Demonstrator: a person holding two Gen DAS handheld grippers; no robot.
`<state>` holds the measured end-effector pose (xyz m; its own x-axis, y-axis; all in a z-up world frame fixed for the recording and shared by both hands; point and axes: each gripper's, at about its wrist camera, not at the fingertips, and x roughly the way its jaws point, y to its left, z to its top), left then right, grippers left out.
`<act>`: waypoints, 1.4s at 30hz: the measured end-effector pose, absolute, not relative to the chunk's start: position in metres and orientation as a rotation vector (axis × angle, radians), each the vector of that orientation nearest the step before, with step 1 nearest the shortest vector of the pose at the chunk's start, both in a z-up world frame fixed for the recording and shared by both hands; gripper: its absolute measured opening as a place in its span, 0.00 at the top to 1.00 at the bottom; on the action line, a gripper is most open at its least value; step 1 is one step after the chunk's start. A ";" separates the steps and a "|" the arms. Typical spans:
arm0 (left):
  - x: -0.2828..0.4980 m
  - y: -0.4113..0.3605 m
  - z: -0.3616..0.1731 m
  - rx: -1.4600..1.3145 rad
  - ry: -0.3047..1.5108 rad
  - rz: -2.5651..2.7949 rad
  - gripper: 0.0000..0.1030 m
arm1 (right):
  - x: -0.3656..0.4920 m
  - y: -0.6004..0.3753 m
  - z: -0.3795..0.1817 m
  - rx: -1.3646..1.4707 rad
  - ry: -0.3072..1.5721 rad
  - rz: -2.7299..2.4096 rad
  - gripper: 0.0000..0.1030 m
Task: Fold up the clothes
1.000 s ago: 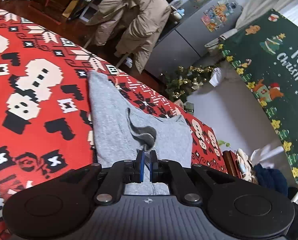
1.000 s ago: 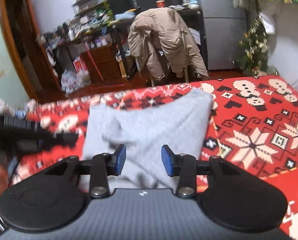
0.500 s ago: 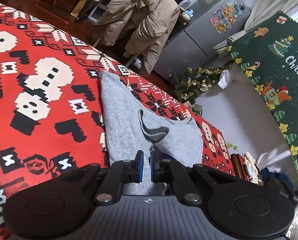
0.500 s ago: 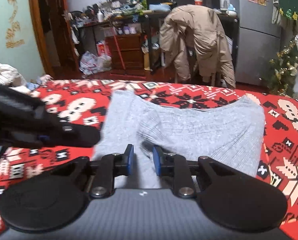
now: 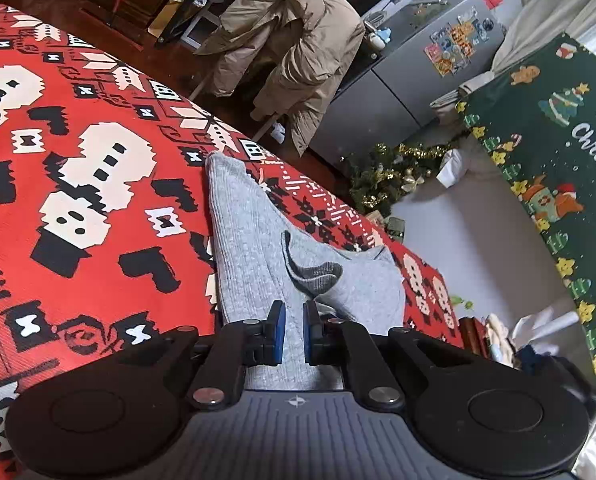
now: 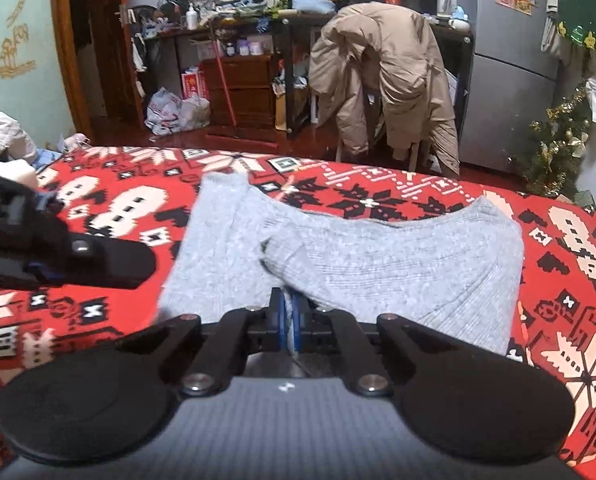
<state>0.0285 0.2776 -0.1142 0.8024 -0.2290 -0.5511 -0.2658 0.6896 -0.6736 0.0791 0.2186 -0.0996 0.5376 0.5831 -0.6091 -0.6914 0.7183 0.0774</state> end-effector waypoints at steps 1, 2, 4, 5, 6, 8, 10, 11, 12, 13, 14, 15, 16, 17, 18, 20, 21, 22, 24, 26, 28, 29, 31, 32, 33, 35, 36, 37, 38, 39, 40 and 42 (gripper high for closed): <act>0.028 0.279 -0.114 -0.834 0.655 0.020 0.93 | 0.075 0.214 -0.093 -0.153 0.647 0.793 0.96; 0.028 0.280 -0.114 -0.844 0.651 0.017 0.93 | 0.071 0.211 -0.089 -0.147 0.648 0.817 0.96; 0.028 0.280 -0.114 -0.854 0.652 0.014 0.93 | 0.063 0.207 -0.083 -0.144 0.652 0.861 0.96; 0.028 0.280 -0.114 -0.853 0.654 0.014 0.93 | 0.059 0.205 -0.080 -0.142 0.654 0.884 0.96; 0.028 0.279 -0.114 -0.851 0.657 0.014 0.93 | 0.058 0.205 -0.081 -0.153 0.663 0.893 0.96; 0.028 0.278 -0.113 -0.848 0.660 0.010 0.93 | 0.056 0.205 -0.089 -0.174 0.693 0.902 0.96; 0.028 0.277 -0.113 -0.841 0.661 0.004 0.93 | 0.056 0.205 -0.096 -0.182 0.719 0.903 0.92; 0.029 0.276 -0.114 -0.842 0.664 -0.001 0.93 | 0.054 0.204 -0.098 -0.183 0.720 0.904 0.88; 0.030 0.276 -0.115 -0.844 0.667 -0.006 0.93 | 0.053 0.203 -0.099 -0.183 0.722 0.905 0.86; 0.030 0.275 -0.116 -0.845 0.671 -0.011 0.92 | 0.050 0.200 -0.098 -0.177 0.721 0.916 0.86; 0.032 0.275 -0.118 -0.849 0.677 -0.017 0.91 | 0.047 0.196 -0.096 -0.169 0.719 0.929 0.86; 0.033 0.274 -0.118 -0.850 0.682 -0.025 0.91 | 0.044 0.193 -0.094 -0.167 0.718 0.931 0.87; 0.033 0.272 -0.119 -0.850 0.686 -0.032 0.91 | 0.040 0.189 -0.093 -0.175 0.705 0.916 0.87; 0.034 0.271 -0.119 -0.848 0.688 -0.036 0.91 | 0.036 0.186 -0.091 -0.184 0.689 0.897 0.87; 0.034 0.270 -0.119 -0.845 0.688 -0.038 0.90 | 0.032 0.182 -0.090 -0.194 0.673 0.878 0.87; 0.034 0.268 -0.118 -0.842 0.688 -0.043 0.88 | 0.028 0.183 -0.088 -0.234 0.617 0.840 0.85; 0.034 0.267 -0.117 -0.842 0.687 -0.045 0.87 | 0.027 0.185 -0.089 -0.251 0.603 0.834 0.81; 0.034 0.267 -0.117 -0.841 0.686 -0.048 0.86 | 0.028 0.189 -0.089 -0.261 0.600 0.832 0.73; 0.034 0.266 -0.117 -0.841 0.689 -0.053 0.86 | 0.029 0.194 -0.091 -0.275 0.592 0.831 0.73; 0.036 0.264 -0.119 -0.843 0.695 -0.059 0.85 | 0.029 0.191 -0.089 -0.249 0.593 0.836 0.73; 0.037 0.261 -0.121 -0.844 0.708 -0.067 0.83 | 0.031 0.183 -0.087 -0.208 0.600 0.832 0.73; 0.038 0.260 -0.122 -0.843 0.713 -0.071 0.82 | 0.033 0.178 -0.085 -0.180 0.607 0.823 0.73; 0.039 0.256 -0.121 -0.833 0.717 -0.080 0.81 | 0.043 0.170 -0.080 -0.116 0.624 0.798 0.73; 0.039 0.254 -0.121 -0.828 0.718 -0.083 0.81 | 0.050 0.166 -0.077 -0.080 0.628 0.789 0.73; 0.040 0.253 -0.122 -0.828 0.723 -0.083 0.81 | 0.056 0.162 -0.074 -0.044 0.632 0.779 0.73; 0.041 0.250 -0.125 -0.828 0.733 -0.079 0.81 | 0.069 0.165 -0.070 -0.046 0.628 0.779 0.73; 0.041 0.248 -0.127 -0.827 0.738 -0.075 0.81 | 0.075 0.168 -0.068 -0.052 0.626 0.781 0.73; 0.042 0.246 -0.129 -0.826 0.743 -0.070 0.80 | 0.081 0.172 -0.067 -0.058 0.631 0.789 0.73; 0.042 0.244 -0.131 -0.825 0.748 -0.066 0.80 | 0.088 0.179 -0.067 -0.062 0.638 0.799 0.73; 0.043 0.243 -0.133 -0.824 0.754 -0.061 0.81 | 0.094 0.185 -0.068 -0.066 0.646 0.809 0.73; 0.043 0.240 -0.133 -0.813 0.756 -0.062 0.80 | 0.101 0.192 -0.068 -0.070 0.654 0.820 0.73; 0.044 0.235 -0.134 -0.788 0.759 -0.064 0.81 | 0.113 0.206 -0.069 -0.077 0.671 0.840 0.72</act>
<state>0.0439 0.2349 -0.1337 0.7381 -0.3224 -0.5927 -0.2181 0.7172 -0.6618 0.1133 0.2055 -0.0690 0.4759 0.6633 -0.5775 -0.7103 0.6771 0.1924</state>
